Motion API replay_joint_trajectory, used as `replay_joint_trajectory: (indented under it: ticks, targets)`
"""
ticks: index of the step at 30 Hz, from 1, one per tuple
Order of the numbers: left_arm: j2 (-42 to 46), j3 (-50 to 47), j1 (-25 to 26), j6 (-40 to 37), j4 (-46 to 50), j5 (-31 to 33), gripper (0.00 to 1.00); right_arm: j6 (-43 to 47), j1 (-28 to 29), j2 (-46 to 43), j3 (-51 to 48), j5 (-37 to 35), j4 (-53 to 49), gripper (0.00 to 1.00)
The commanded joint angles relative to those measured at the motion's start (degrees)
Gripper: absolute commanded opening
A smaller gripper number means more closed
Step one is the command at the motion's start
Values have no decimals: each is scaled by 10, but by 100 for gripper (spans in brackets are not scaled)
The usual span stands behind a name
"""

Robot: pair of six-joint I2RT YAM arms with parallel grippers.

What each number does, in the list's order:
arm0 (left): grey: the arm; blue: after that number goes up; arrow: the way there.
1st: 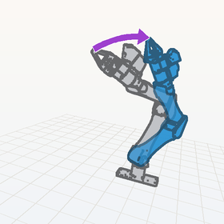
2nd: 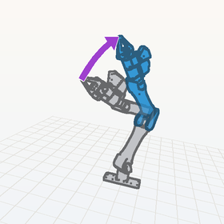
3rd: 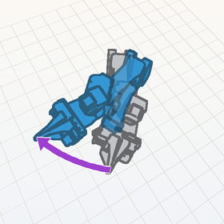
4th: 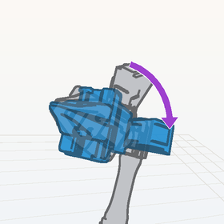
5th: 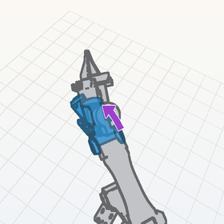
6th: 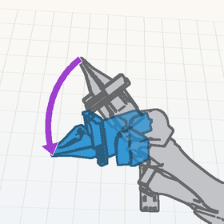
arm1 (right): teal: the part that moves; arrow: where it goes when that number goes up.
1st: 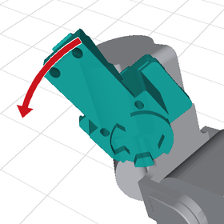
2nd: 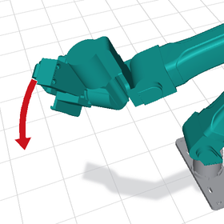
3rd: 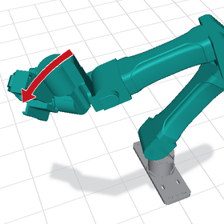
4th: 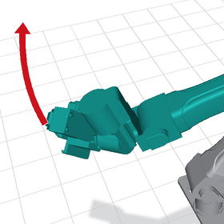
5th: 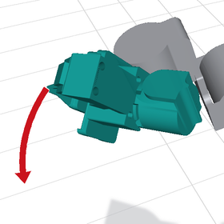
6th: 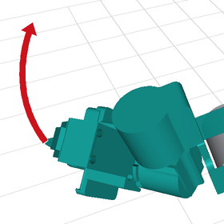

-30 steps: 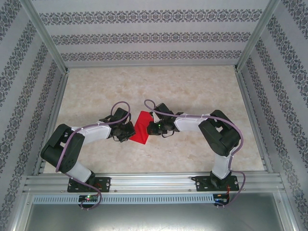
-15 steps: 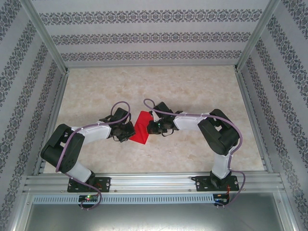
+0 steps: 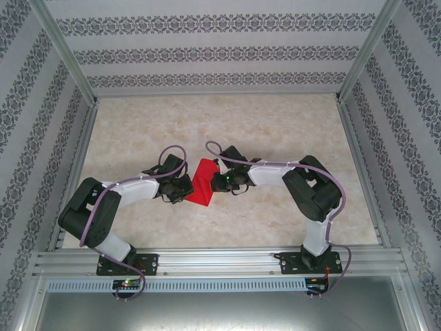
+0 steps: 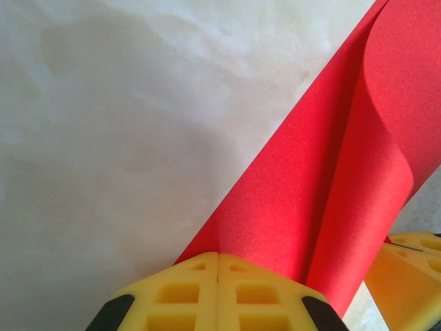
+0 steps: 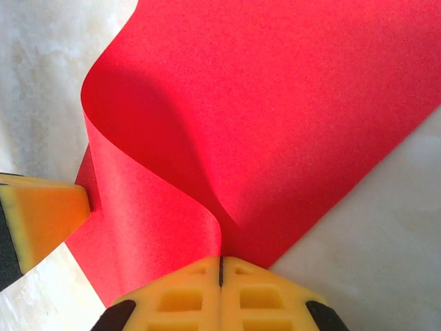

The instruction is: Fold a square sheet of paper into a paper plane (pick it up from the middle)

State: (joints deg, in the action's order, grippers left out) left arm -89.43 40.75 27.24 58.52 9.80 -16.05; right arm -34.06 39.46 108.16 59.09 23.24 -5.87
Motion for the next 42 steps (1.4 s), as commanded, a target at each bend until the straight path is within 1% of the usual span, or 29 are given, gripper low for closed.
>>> replay_joint_trajectory:
  ticks: [1, 20, 26, 33, 42]
  targets:
    - [-9, 6, -5, -13, 37, 16, 0, 13, -6, 12, 10, -9, -6, 4]
    - [-6, 8, -5, -14, 43, 18, 0, 15, -9, -1, 13, -31, -25, 5]
    - [-6, 9, -4, -15, 43, 19, 0, 17, -11, -7, 14, -27, -26, 4]
    - [-4, 6, -5, -14, 42, 19, 0, 14, -12, 10, 13, -15, -18, 5]
    - [-7, 8, -5, -16, 43, 19, 0, 26, -10, -5, 24, -9, -21, 5]
